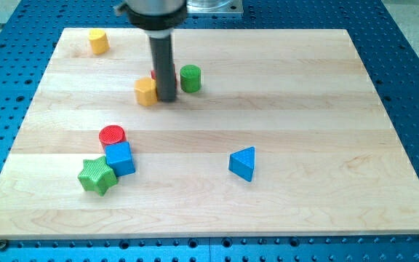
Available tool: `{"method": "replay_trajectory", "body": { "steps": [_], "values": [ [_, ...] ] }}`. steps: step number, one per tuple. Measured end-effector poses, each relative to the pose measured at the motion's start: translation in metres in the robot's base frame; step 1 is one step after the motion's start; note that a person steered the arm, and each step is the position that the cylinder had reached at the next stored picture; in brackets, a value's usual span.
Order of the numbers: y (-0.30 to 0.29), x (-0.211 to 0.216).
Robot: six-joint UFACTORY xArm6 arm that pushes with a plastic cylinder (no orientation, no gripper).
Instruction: Push the yellow hexagon diagonal to the red star
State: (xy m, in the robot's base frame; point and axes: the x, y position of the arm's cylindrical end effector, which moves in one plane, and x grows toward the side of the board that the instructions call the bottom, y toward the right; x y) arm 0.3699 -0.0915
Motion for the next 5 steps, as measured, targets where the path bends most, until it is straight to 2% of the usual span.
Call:
{"method": "replay_trajectory", "body": {
  "steps": [2,3,4,5],
  "values": [
    [-0.068,0.051],
    [-0.066,0.001],
    [-0.034,-0.041],
    [-0.081,0.005]
  ]
}}
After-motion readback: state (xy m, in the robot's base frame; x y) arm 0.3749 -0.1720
